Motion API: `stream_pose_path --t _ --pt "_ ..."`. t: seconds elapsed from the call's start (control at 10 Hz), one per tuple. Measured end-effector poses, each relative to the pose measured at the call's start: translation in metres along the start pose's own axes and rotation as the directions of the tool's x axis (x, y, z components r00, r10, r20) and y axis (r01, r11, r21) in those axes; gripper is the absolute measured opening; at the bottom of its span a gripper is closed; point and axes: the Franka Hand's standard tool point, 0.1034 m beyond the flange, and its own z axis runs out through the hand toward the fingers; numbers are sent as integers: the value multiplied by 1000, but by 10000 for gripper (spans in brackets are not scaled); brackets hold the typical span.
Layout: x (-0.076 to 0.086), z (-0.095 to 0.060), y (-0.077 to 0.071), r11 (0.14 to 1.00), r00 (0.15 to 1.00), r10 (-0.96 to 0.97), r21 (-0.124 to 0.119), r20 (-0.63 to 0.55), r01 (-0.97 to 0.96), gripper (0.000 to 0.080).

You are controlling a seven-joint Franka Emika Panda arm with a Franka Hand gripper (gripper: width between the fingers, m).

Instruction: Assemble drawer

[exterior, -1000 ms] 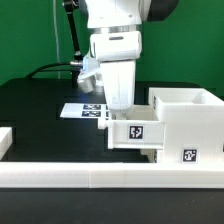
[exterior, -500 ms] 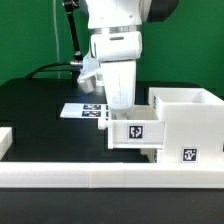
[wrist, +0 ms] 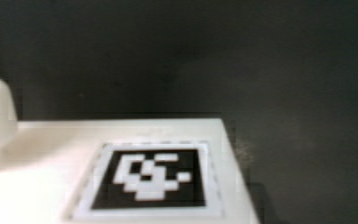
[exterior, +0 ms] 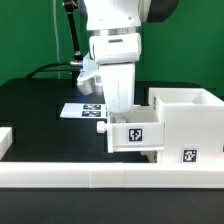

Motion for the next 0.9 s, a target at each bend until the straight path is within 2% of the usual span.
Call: stream_pose_path --t 0.5,0.9 --pt "-4 0 0 999 999 -33 -9 8 33 42" --pt "-5 0 -2 1000 1000 -28 -4 8 28 42"
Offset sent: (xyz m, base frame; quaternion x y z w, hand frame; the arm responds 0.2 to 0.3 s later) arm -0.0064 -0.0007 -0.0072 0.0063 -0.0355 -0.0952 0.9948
